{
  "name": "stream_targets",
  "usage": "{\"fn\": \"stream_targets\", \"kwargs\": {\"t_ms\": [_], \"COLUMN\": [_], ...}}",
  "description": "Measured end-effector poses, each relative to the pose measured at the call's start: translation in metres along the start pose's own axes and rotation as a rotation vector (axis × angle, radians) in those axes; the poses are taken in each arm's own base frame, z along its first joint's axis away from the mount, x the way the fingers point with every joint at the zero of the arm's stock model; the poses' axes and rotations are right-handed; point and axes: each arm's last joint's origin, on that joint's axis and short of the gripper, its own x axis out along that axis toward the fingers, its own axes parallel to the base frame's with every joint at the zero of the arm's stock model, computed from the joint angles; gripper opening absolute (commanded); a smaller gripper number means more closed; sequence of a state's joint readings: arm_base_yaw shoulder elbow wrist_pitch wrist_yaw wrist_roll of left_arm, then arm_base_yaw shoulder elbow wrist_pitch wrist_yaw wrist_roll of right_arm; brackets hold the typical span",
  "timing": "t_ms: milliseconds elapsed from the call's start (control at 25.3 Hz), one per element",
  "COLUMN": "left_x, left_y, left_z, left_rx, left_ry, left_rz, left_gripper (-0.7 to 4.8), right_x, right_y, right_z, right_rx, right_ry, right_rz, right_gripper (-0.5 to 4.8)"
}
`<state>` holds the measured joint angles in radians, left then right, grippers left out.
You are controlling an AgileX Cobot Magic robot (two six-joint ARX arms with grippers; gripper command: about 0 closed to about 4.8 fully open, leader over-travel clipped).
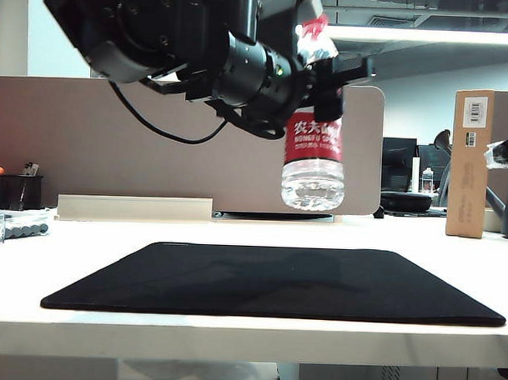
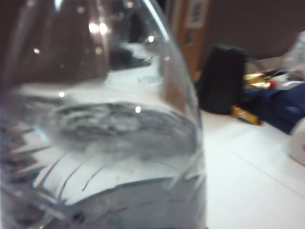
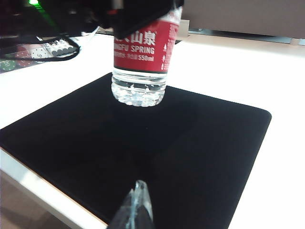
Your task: Stand the plastic bottle up on the black mouse pad.
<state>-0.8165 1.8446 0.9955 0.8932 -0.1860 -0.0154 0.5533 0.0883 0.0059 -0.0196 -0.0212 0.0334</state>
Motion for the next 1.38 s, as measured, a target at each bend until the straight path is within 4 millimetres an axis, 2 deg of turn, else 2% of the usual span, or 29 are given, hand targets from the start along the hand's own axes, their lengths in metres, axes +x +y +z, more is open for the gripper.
{"fn": "stream_targets", "kwargs": {"t_ms": [119,277,395,514,790,948,1146,1383], "left_x": [-0.003,-0.002,0.001,0.002,0.002,0.003,0.007,0.007], "left_y": [-0.001,0.003,0.000,-0.002,-0.001,-0.003,0.006,0.006], "left_z": [-0.008,-0.048,-0.059,-0.058,-0.063,-0.073,-0.082,-0.084], "left_rx": [0.007,-0.056,-0.033,0.011,0.022,0.164,0.104,0.100], "left_ry": [0.004,0.049,0.020,-0.054,-0.039,-0.065,-0.113,-0.112], "left_rz": [-0.014,0.030,0.022,-0.009,-0.008,-0.063,-0.039,-0.037], "left_gripper": [-0.05,-0.05,-0.05,-0.05,-0.05,-0.05,-0.05,-0.02], "right_x": [0.000,0.000,0.000,0.000,0.000,0.000,0.000,0.000], "right_y": [0.000,0.000,0.000,0.000,0.000,0.000,0.000,0.000], "right_z": [0.000,0.000,0.000,0.000,0.000,0.000,0.000,0.000], "right_rx": [0.000,0.000,0.000,0.000,0.000,0.000,0.000,0.000], "right_ry": [0.000,0.000,0.001,0.006,0.006,0.006,0.006,0.006], "right_rz": [0.000,0.000,0.000,0.000,0.000,0.000,-0.001,-0.001], "right_gripper": [-0.01,-0.01,-0.01,-0.01,-0.01,-0.01,-0.01,-0.01]}}
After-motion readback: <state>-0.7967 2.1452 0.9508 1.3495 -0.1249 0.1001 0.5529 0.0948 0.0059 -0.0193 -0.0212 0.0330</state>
